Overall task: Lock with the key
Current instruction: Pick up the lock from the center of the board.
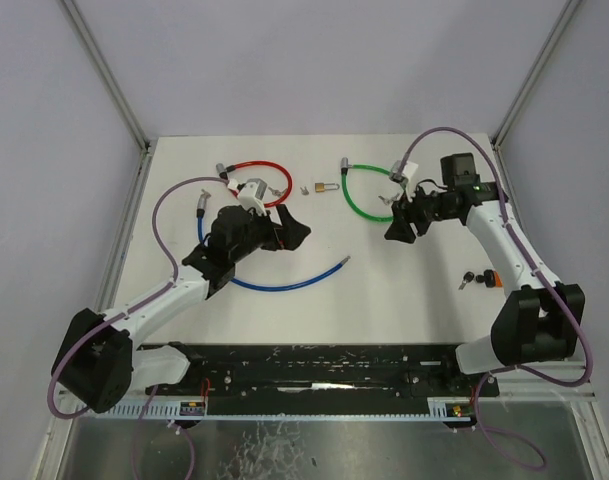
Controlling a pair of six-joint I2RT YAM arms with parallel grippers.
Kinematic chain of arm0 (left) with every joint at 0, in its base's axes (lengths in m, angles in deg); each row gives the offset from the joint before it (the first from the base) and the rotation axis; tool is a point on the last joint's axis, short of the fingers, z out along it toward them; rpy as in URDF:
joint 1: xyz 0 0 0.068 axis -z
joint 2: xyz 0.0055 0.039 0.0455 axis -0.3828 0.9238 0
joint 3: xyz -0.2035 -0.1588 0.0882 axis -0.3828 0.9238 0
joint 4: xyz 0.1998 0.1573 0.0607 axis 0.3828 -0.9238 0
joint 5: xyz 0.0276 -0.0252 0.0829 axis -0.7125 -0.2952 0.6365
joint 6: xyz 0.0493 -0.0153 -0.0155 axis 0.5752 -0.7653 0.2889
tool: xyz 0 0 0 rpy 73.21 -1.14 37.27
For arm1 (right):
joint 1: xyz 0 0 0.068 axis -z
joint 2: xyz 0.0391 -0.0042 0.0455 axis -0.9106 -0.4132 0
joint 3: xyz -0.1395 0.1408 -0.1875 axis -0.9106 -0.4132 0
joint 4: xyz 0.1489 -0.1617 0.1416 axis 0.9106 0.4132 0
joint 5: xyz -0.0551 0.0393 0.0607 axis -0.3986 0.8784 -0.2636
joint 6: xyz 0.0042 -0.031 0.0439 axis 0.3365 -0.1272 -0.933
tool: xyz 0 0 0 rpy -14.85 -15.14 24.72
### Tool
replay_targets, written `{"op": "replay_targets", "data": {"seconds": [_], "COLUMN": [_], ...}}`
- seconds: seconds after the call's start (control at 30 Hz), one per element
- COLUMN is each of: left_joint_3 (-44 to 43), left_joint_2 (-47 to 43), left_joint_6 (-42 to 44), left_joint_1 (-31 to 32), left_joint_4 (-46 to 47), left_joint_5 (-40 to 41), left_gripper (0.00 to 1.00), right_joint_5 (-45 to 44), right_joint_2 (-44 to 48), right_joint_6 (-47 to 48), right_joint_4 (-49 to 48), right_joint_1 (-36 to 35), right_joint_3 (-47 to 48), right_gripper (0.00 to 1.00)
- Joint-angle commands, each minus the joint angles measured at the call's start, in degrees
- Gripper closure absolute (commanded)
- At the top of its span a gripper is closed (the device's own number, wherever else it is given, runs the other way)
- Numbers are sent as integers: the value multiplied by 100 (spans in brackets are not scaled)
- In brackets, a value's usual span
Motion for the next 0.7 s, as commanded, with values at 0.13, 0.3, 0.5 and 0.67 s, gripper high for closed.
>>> {"op": "replay_targets", "data": {"seconds": [0.13,0.3,0.5,0.67], "left_joint_3": [-377,-798,-1164,-1960], "left_joint_2": [207,553,1129,1984], "left_joint_6": [876,1165,1336,1644], "left_joint_1": [-178,-569,-1389,-2210], "left_joint_4": [-487,-1128,-1280,-1797], "left_joint_5": [980,1742,2129,2117], "left_gripper": [6,6,7,9], "right_joint_5": [738,859,872,904], "right_joint_2": [175,63,-17,-57], "right_joint_6": [-205,-282,-205,-194], "right_joint_4": [-513,-531,-440,-405], "right_joint_1": [557,559,557,557], "right_joint_3": [-198,-161,-114,-100], "right_gripper": [40,40,41,41]}}
